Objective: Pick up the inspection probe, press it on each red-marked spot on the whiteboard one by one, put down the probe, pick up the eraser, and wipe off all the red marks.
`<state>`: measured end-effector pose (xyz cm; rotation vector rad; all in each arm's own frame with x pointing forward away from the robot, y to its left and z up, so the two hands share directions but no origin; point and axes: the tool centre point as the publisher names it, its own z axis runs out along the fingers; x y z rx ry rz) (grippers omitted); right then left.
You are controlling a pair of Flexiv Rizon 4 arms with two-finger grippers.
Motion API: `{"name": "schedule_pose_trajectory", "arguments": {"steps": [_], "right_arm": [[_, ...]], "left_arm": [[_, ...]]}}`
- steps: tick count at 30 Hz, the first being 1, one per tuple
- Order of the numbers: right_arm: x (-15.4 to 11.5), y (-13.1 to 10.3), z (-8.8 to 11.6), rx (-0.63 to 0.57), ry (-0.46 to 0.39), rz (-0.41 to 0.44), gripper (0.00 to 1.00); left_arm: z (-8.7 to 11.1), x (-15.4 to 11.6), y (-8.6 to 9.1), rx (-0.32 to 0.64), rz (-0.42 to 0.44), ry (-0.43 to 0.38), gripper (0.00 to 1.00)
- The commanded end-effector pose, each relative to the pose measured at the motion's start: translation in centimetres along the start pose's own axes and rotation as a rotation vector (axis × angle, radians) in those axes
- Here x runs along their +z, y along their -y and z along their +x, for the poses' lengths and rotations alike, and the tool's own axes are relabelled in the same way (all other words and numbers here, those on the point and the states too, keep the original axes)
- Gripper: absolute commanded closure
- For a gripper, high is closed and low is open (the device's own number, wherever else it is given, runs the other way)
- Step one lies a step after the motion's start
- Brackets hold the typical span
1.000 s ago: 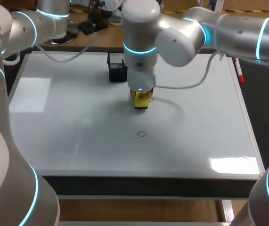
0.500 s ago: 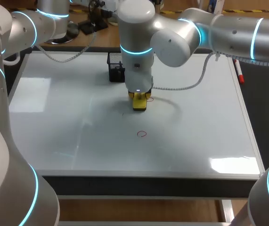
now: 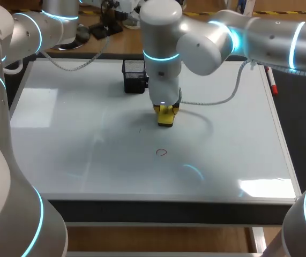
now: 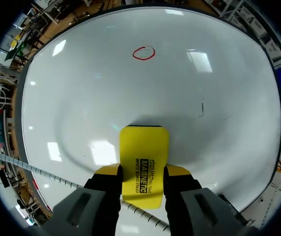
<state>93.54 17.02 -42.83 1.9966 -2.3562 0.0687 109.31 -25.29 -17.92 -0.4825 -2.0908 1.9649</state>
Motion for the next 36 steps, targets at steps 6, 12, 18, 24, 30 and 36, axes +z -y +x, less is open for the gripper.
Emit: {"name": "schedule_pose_trajectory", "arguments": {"steps": [6, 12, 18, 24, 30, 36], "right_arm": [[1.0, 0.4, 3.8, 0.067, -0.006, -0.013, 1.00], [0.9, 0.4, 5.4, 0.104, -0.013, -0.016, 1.00], [0.3, 0.5, 6.3, 0.128, -0.011, -0.007, 1.00], [-1.9, 0.6, 7.5, 0.149, 0.016, 0.008, 1.00], [-4.5, 0.9, 9.3, 0.175, 0.048, 0.025, 1.00], [-5.7, 1.0, 10.4, 0.197, 0.047, 0.043, 1.00]], "left_arm": [[-0.7, -0.2, -0.2, -0.001, 0.006, -0.326, 1.00], [-0.7, -0.2, -0.2, -0.001, 0.006, -0.326, 1.00], [-0.7, -0.2, -0.2, -0.001, 0.006, -0.326, 1.00], [-0.7, -0.2, -0.2, -0.001, 0.006, -0.326, 1.00], [-0.7, -0.2, -0.2, -0.001, 0.006, -0.326, 1.00], [-0.7, -0.2, -0.2, -0.001, 0.006, -0.326, 1.00]]}}
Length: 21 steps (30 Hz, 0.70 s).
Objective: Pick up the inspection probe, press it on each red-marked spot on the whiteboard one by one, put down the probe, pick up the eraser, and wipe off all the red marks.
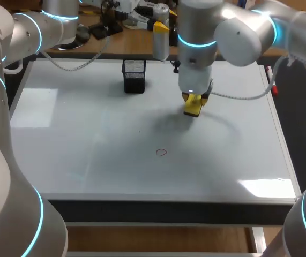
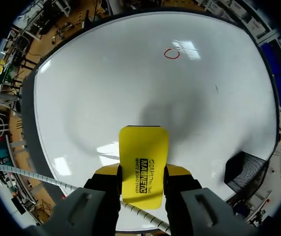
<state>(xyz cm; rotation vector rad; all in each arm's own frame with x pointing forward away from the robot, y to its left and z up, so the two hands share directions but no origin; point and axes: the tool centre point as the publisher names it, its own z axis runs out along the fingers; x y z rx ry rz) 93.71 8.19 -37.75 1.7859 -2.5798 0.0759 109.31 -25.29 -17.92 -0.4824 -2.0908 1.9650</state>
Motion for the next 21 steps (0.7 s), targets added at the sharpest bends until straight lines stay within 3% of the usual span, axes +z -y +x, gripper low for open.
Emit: {"name": "schedule_pose_trajectory", "arguments": {"steps": [1, 10, 21], "right_arm": [[-1.3, -0.2, 1.6, 0.005, 0.014, 0.014, 1.00], [-1.4, 0.0, 2.0, 0.031, 0.012, 0.007, 1.00], [-1.0, 4.2, 5.6, 0.171, -0.006, -0.022, 1.00]], "left_arm": [[-0.7, -0.2, -0.2, -0.001, 0.006, -0.326, 1.00], [-0.7, -0.2, -0.2, -0.001, 0.006, -0.326, 1.00], [-0.7, -0.2, -0.2, -0.001, 0.006, -0.326, 1.00]]}}
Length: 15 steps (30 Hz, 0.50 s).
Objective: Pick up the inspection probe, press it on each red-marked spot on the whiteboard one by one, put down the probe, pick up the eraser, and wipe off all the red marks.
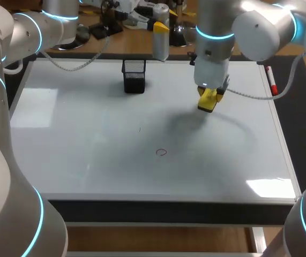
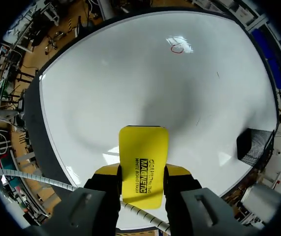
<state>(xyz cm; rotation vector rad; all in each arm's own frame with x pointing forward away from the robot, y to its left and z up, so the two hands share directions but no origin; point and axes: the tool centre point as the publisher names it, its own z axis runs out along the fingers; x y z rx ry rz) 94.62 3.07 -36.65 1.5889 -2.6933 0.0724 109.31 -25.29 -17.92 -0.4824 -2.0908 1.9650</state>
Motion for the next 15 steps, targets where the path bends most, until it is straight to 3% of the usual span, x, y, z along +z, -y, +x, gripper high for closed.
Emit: {"name": "schedule_pose_trajectory", "arguments": {"steps": [1, 15], "right_arm": [[-0.2, 2.0, 1.2, 0.041, 0.014, -0.015, 1.00], [0.0, 7.9, 6.3, 0.208, 0.008, -0.019, 1.00]], "left_arm": [[-0.7, -0.2, -0.2, -0.001, 0.006, -0.326, 1.00], [-0.7, -0.2, -0.2, -0.001, 0.006, -0.326, 1.00]]}}
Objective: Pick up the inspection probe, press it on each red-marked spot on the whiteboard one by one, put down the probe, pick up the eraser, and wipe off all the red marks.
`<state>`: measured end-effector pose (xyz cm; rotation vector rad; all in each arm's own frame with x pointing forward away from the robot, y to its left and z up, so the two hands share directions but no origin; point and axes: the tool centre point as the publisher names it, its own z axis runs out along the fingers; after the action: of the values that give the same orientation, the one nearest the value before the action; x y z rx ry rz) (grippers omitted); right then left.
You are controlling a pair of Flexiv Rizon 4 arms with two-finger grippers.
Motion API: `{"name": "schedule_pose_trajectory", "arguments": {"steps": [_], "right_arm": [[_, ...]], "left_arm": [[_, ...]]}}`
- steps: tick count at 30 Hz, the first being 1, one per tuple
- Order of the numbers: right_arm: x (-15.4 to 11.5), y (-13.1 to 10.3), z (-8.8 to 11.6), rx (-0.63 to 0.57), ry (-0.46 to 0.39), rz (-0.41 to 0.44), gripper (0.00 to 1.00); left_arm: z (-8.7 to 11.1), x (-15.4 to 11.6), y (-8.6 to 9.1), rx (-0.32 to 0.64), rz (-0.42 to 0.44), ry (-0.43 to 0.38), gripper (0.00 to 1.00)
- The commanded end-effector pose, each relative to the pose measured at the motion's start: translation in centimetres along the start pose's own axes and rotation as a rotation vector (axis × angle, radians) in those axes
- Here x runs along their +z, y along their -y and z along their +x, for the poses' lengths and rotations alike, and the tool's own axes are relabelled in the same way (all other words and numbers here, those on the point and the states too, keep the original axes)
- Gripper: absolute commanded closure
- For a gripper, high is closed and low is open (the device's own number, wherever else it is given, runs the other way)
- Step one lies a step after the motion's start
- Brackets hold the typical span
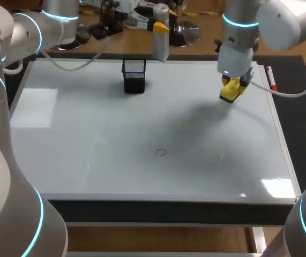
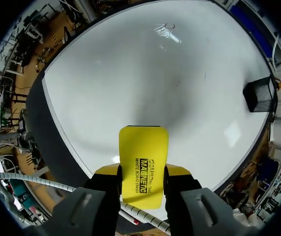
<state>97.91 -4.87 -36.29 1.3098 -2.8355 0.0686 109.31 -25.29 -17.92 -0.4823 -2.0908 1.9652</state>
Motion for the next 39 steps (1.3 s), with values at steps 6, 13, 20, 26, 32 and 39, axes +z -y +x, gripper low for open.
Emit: {"name": "schedule_pose_trajectory", "arguments": {"steps": [6, 13, 20, 26, 32, 39], "right_arm": [[0.3, 2.9, 1.2, 0.031, 0.002, -0.017, 1.00], [0.4, 3.2, 1.3, 0.039, 0.002, -0.020, 1.00], [0.4, 3.2, 1.3, 0.039, 0.002, -0.020, 1.00], [0.4, 3.2, 1.3, 0.039, 0.002, -0.020, 1.00], [0.4, 3.2, 1.3, 0.039, 0.002, -0.020, 1.00], [0.4, 3.2, 1.3, 0.039, 0.002, -0.020, 1.00]], "left_arm": [[-0.7, -0.2, -0.2, -0.001, 0.006, -0.326, 1.00], [-0.7, -0.2, -0.2, -0.001, 0.006, -0.326, 1.00], [-0.7, -0.2, -0.2, -0.001, 0.006, -0.326, 1.00], [-0.7, -0.2, -0.2, -0.001, 0.006, -0.326, 1.00], [-0.7, -0.2, -0.2, -0.001, 0.006, -0.326, 1.00], [1.3, 1.1, 0.2, 0.006, -0.017, -0.320, 1.00]]}}
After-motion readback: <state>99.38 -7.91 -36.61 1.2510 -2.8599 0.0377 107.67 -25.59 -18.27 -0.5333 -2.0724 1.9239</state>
